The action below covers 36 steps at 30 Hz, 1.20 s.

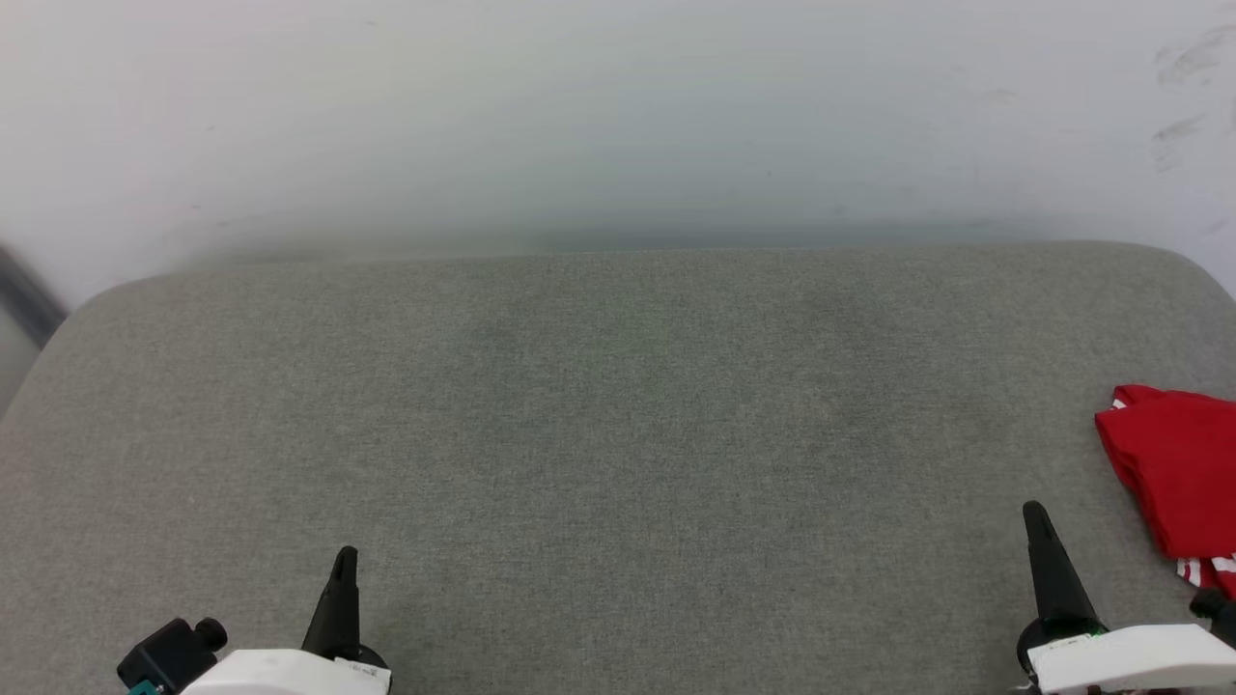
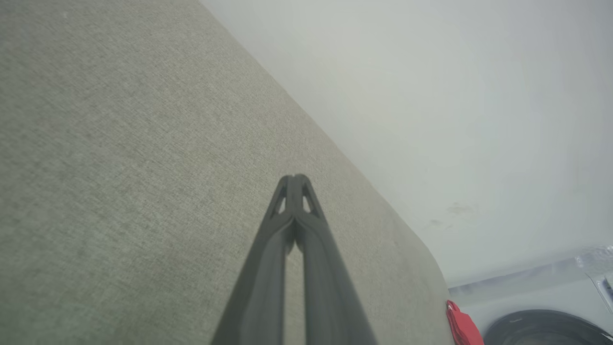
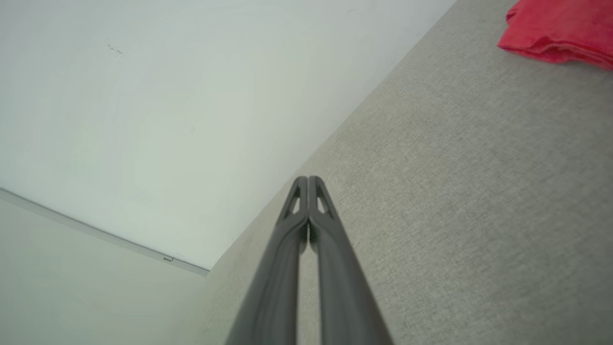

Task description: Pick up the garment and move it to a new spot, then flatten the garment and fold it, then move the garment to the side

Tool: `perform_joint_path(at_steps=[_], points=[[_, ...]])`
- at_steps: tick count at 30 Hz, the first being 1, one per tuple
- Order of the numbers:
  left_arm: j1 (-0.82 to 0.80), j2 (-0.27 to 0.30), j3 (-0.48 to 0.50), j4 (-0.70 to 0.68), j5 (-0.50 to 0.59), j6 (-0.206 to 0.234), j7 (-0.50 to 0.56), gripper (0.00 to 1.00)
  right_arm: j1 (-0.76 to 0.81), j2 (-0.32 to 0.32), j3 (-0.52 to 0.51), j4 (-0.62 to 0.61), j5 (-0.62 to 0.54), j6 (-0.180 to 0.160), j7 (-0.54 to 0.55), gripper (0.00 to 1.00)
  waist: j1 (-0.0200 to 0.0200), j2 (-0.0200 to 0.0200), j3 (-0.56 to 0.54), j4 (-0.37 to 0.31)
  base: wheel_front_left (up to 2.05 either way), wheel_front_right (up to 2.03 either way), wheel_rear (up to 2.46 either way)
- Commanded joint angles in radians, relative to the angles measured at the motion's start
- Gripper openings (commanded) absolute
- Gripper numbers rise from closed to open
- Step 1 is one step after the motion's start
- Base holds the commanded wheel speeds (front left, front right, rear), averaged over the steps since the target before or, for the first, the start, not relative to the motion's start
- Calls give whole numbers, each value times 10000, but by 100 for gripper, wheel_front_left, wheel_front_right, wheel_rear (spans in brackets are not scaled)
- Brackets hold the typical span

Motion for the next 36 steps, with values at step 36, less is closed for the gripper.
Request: perform_joint_path(at_steps=[36], points=[[-1122,43,387,542,-4022,-578,977,0,-1053,-75,-223,383,3849,-2,969,0,0,0,103,-93,0,0,0]])
